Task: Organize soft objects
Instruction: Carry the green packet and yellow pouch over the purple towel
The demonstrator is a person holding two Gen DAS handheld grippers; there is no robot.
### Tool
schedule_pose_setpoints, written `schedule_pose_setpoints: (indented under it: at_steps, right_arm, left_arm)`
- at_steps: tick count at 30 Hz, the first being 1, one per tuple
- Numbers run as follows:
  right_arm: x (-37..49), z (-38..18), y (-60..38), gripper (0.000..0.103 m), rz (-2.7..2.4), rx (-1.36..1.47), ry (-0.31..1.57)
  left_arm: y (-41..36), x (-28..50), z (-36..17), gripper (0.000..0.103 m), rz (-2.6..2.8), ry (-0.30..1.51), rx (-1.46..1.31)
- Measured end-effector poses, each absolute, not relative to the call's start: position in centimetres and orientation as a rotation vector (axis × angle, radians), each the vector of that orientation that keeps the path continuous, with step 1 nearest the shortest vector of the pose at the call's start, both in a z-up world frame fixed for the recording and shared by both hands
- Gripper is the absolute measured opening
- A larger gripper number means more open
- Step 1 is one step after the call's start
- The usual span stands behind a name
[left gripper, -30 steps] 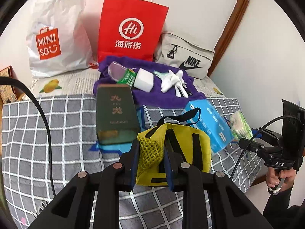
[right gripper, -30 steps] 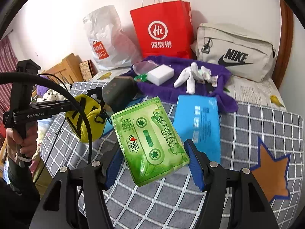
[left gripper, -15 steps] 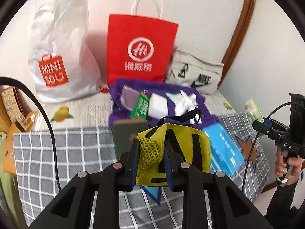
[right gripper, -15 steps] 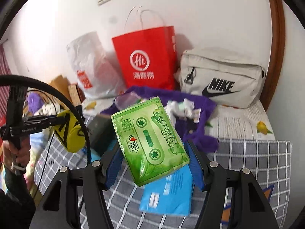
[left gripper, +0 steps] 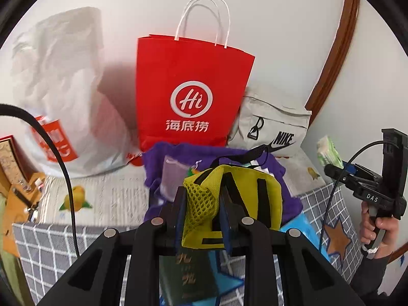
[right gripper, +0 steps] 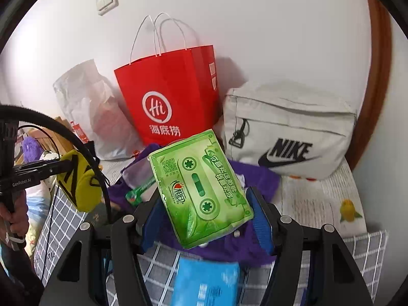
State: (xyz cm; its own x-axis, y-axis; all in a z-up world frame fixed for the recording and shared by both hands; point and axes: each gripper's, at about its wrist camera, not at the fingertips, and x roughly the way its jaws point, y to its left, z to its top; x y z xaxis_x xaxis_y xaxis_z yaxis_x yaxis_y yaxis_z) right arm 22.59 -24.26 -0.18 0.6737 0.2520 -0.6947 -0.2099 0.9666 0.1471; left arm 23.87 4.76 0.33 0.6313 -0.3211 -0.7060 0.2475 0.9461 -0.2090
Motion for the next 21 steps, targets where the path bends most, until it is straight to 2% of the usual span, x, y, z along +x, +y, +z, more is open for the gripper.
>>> schedule_pose_setpoints:
  at_steps: [9, 21]
  right_arm:
    - [27.2, -0.1, -24.1, 0.063, 0.282, 0.123, 0.773]
    - [30.1, -3.9, -24.8, 0.063, 0.29, 0.168, 0.835]
  left_arm:
    - [3.3, 28.9, -0.8, 0.023, -0.316, 0.829, -0.084]
    - [2.9, 32.7, -5.1, 0.023, -0.298, 0.879, -0.106]
